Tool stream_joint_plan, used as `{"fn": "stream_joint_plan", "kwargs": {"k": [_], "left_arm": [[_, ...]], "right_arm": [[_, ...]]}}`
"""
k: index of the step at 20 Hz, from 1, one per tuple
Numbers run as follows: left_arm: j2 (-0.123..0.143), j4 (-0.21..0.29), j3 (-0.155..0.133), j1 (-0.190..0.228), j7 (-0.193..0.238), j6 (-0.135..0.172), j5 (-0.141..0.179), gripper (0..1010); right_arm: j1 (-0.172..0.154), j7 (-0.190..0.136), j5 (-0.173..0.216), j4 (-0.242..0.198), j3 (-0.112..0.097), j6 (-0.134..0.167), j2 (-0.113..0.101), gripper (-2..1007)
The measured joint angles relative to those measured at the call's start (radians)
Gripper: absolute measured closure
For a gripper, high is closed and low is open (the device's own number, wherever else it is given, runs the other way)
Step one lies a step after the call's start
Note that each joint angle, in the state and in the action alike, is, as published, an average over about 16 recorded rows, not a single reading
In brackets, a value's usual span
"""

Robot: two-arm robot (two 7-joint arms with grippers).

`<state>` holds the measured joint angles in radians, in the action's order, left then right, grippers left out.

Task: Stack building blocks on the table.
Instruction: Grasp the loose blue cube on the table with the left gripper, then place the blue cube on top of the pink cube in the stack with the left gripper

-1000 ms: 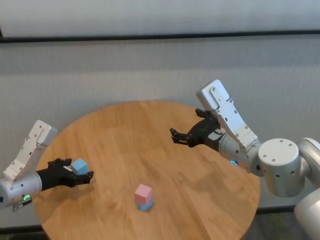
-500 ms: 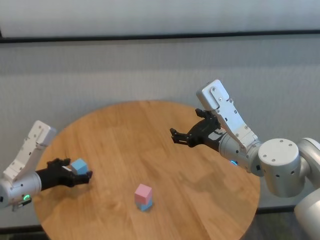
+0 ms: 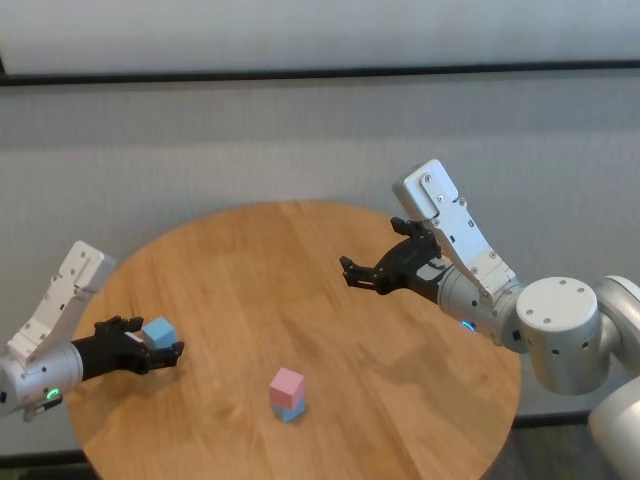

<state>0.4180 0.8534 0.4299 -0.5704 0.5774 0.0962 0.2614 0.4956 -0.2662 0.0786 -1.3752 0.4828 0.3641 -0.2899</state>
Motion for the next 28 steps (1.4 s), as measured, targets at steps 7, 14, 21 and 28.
{"fn": "stream_joint_plan", "kwargs": {"k": [7, 14, 21, 28], "left_arm": [[0.0, 0.005, -0.003, 0.004, -0.007, 0.003, 0.006, 294], [0.0, 0.008, -0.005, 0.006, -0.009, 0.005, 0.009, 508], [0.011, 0.055, -0.016, 0.026, -0.005, 0.016, 0.019, 609], [0.066, 0.207, -0.038, 0.089, 0.016, 0.062, 0.047, 619]], "right_arm": [[0.0, 0.0, 0.0, 0.0, 0.0, 0.0, 0.0, 0], [0.0, 0.0, 0.0, 0.0, 0.0, 0.0, 0.0, 0], [0.0, 0.0, 0.0, 0.0, 0.0, 0.0, 0.0, 0], [0.0, 0.0, 0.0, 0.0, 0.0, 0.0, 0.0, 1]]}}
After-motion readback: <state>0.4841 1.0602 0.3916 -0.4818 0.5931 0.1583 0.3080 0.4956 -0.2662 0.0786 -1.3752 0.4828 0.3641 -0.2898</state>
